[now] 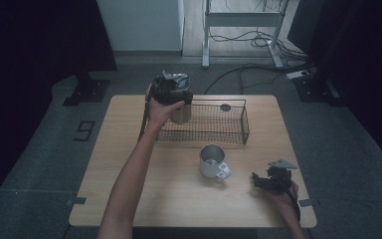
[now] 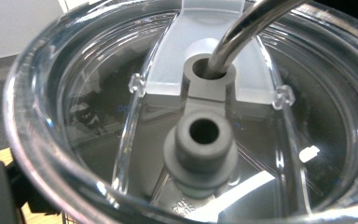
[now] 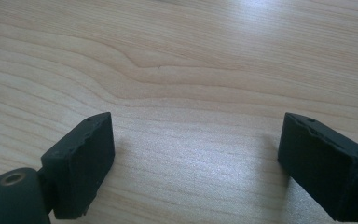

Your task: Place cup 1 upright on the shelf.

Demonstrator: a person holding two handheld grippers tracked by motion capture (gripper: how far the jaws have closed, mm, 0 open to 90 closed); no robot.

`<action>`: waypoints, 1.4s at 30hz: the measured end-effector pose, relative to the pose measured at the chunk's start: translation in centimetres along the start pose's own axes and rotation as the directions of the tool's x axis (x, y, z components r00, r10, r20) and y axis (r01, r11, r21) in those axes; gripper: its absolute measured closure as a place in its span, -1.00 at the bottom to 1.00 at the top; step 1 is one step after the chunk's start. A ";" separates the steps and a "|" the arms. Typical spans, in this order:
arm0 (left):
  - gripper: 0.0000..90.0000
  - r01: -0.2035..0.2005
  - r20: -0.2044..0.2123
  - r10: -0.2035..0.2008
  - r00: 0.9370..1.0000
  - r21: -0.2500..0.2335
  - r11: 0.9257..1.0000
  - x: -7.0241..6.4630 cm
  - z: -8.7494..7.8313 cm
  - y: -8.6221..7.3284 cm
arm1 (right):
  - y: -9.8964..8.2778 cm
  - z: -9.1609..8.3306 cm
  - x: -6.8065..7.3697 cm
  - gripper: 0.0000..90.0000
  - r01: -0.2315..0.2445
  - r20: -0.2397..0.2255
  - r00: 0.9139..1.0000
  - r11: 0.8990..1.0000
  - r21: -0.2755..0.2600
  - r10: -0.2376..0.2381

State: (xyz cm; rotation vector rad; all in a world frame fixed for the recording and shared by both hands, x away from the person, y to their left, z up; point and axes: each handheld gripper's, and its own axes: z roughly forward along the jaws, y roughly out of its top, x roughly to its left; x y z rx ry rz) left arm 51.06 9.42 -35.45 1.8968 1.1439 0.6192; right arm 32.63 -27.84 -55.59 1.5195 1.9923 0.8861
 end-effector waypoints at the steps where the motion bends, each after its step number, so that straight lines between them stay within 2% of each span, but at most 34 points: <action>1: -0.91 0.002 -0.004 -0.002 1.000 0.005 1.000 0.0 0.3 -0.1 | 0.0 0.0 0.0 -0.77 0.000 0.000 1.000 1.000 0.000 0.000; 17: -0.91 0.004 -0.008 -0.004 1.000 0.028 1.000 -0.1 2.4 -1.1 | 0.0 0.0 0.0 -0.75 0.002 0.000 1.000 1.000 -0.001 -0.002; 24: -0.91 0.024 -0.015 -0.023 1.000 0.054 0.998 0.4 3.5 -2.1 | 0.0 0.0 0.0 -0.75 0.002 0.001 1.000 1.000 -0.002 -0.002; 32: -0.91 0.040 -0.017 -0.039 0.999 0.063 0.997 0.4 4.2 -2.6 | 0.0 0.0 0.0 -0.75 0.002 0.001 1.000 1.000 -0.001 -0.002; 42: -0.91 0.041 -0.006 -0.040 0.999 0.076 0.996 0.5 5.0 -3.5 | 0.0 0.0 0.0 -0.75 0.002 0.003 1.000 1.000 -0.002 -0.002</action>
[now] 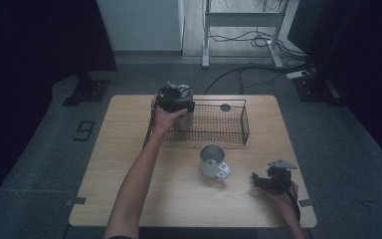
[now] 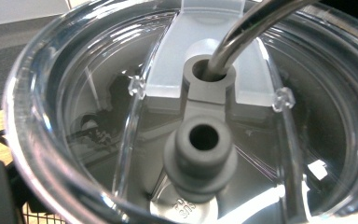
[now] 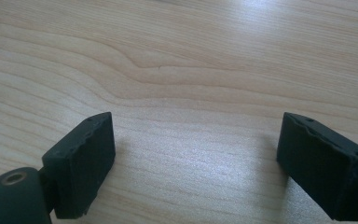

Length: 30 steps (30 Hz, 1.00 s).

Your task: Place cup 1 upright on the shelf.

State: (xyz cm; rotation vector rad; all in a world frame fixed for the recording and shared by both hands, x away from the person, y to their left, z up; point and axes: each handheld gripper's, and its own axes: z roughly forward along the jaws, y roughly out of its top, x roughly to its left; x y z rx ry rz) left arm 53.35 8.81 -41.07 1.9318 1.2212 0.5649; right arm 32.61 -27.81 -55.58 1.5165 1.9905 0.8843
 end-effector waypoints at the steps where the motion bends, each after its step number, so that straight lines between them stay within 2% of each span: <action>1: -0.91 0.005 -0.004 -0.005 1.000 0.003 1.000 0.1 0.2 -0.1 | 0.0 0.0 0.0 -0.75 0.000 0.000 1.000 1.000 0.000 0.000; 10: -0.91 0.019 -0.003 -0.019 1.000 0.017 1.000 0.1 0.8 -0.7 | 0.0 0.0 0.0 -0.74 0.001 -0.002 1.000 1.000 -0.001 -0.001; 24: -0.91 0.017 -0.009 -0.017 1.000 0.044 0.999 0.0 1.8 -1.7 | 0.0 0.0 0.0 -0.74 0.001 -0.002 1.000 1.000 -0.001 -0.001; 28: -0.91 0.022 -0.029 -0.021 0.999 0.045 0.999 -0.2 2.0 -1.9 | 0.0 0.0 0.0 -0.74 0.002 -0.002 1.000 1.000 0.000 -0.002; 30: -0.91 0.025 -0.026 -0.023 0.999 0.047 0.999 -0.2 2.1 -1.9 | 0.0 0.0 0.0 -0.74 0.001 -0.002 1.000 1.000 -0.001 -0.001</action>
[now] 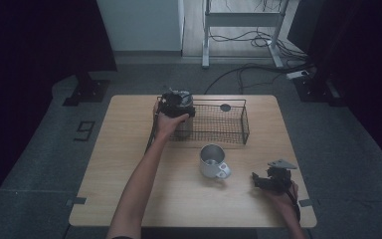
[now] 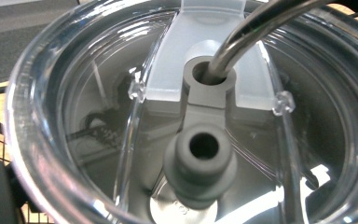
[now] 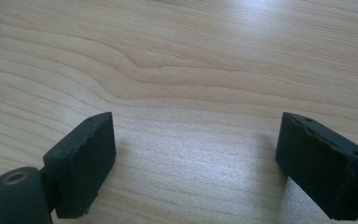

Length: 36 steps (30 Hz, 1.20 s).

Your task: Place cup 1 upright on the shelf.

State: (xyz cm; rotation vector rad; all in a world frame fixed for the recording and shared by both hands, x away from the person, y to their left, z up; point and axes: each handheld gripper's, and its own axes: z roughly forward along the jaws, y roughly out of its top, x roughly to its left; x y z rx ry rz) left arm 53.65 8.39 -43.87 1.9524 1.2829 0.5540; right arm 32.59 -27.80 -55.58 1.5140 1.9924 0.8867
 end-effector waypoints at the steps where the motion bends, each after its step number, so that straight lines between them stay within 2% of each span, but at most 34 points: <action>1: -0.91 0.001 0.002 -0.001 1.000 0.006 1.000 0.0 0.1 -0.1 | 0.0 0.0 0.0 -0.74 -0.001 0.000 1.000 1.000 0.000 0.001; 10: -0.91 -0.002 -0.025 0.003 1.000 0.021 1.000 -0.3 0.7 -0.8 | 0.0 0.0 0.0 -0.73 0.000 -0.001 1.000 1.000 0.000 0.000; 20: -0.93 -0.011 -0.020 0.011 1.000 0.011 1.000 -0.5 0.2 -1.3 | 0.0 0.0 0.0 -0.73 0.000 -0.001 1.000 1.000 0.000 0.000; 26: -0.93 0.013 -0.013 -0.013 1.000 0.016 1.000 -0.3 -0.1 -1.4 | 0.0 0.0 0.0 -0.73 -0.001 0.000 1.000 1.000 -0.001 0.001; 31: -0.98 -0.005 -0.006 0.004 1.000 -0.016 1.000 -0.3 -1.0 -1.2 | 0.0 0.0 0.0 -0.73 -0.002 -0.001 1.000 1.000 -0.001 0.002; 34: -0.98 -0.022 -0.014 0.022 1.000 -0.021 1.000 -0.3 -1.6 -1.1 | 0.0 0.0 0.0 -0.73 -0.002 -0.001 1.000 1.000 -0.001 0.002; 36: -1.00 -0.049 -0.029 0.049 0.998 -0.029 0.998 -0.5 -2.4 -1.1 | 0.0 0.0 0.0 -0.73 -0.002 -0.001 1.000 1.000 -0.001 0.002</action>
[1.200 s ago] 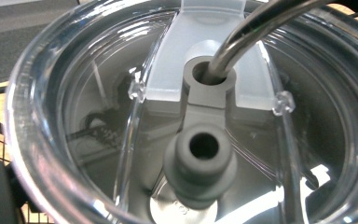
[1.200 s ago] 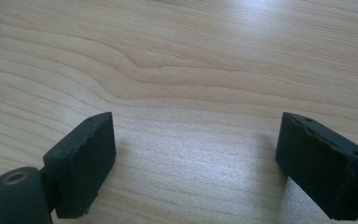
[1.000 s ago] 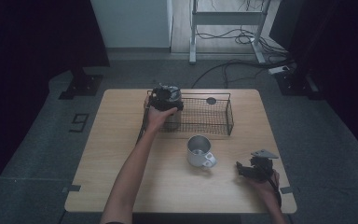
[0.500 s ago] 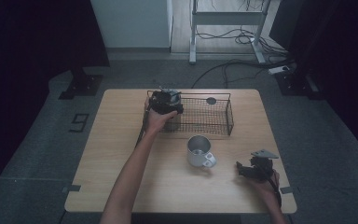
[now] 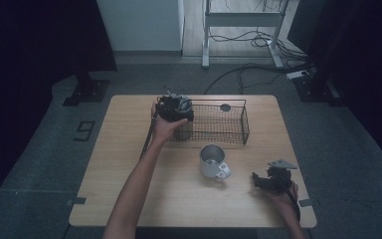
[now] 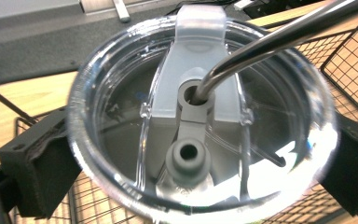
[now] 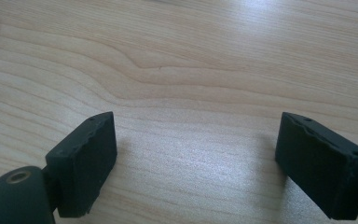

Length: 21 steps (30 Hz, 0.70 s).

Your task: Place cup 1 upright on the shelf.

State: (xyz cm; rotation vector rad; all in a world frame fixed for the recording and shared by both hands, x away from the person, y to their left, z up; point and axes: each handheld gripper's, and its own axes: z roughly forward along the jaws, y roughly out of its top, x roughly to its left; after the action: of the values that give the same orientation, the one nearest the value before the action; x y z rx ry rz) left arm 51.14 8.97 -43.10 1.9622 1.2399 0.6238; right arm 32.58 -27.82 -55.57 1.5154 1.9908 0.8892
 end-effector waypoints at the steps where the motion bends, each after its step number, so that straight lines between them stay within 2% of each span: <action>1: -1.00 -0.004 0.002 0.004 1.000 -0.005 1.000 0.0 -0.3 0.0 | 0.0 0.0 0.0 -0.73 0.000 0.000 1.000 1.000 0.000 0.000; 10: -1.00 0.002 0.036 0.000 0.999 -0.050 0.999 0.1 -2.2 0.0 | 0.0 0.0 0.0 -0.72 -0.004 0.006 1.000 1.000 0.000 0.004; 18: -1.00 -0.001 0.047 0.005 0.999 -0.081 0.997 0.3 -3.6 -0.6 | 0.0 0.0 0.0 -0.72 -0.006 0.004 1.000 1.000 0.001 0.006; 21: -1.00 0.012 0.072 -0.005 0.997 -0.105 0.994 0.6 -4.5 -0.8 | 0.0 0.0 0.0 -0.72 -0.006 0.003 1.000 1.000 0.001 0.006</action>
State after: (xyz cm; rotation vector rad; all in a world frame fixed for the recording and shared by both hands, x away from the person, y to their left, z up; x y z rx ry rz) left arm 47.72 11.20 -40.92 1.8744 1.1479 0.5977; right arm 32.62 -27.84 -55.57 1.5234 1.9854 0.8877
